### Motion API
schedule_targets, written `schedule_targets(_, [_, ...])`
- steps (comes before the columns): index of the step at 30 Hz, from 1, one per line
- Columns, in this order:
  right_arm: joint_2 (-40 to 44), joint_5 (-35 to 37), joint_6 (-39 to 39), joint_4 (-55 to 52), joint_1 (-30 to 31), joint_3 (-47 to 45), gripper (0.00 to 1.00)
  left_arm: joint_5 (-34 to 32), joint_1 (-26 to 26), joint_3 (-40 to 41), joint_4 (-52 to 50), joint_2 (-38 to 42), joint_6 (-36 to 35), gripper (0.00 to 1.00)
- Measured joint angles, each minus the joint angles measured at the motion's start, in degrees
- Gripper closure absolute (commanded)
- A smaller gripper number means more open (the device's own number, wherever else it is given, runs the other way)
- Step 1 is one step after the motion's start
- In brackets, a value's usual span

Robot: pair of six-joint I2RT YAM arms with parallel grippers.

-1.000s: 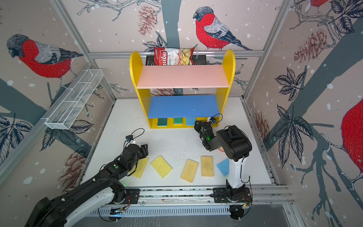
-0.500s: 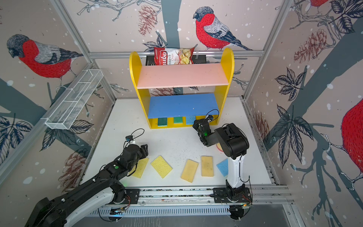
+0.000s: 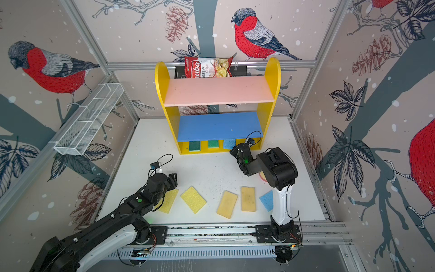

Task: Arrange cleaning sponges on a shelf
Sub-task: Move the cleaning sponge to the shelf.

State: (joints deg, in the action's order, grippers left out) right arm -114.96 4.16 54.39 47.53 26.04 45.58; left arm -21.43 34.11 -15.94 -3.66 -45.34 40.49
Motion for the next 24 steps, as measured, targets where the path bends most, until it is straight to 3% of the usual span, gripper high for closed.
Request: schedule_targets(24, [1.33, 0.42, -0.63, -5.18, -2.80, 1.75, 0.99, -0.44, 0.00, 0.00, -0.13, 0.33, 0.09, 0.37])
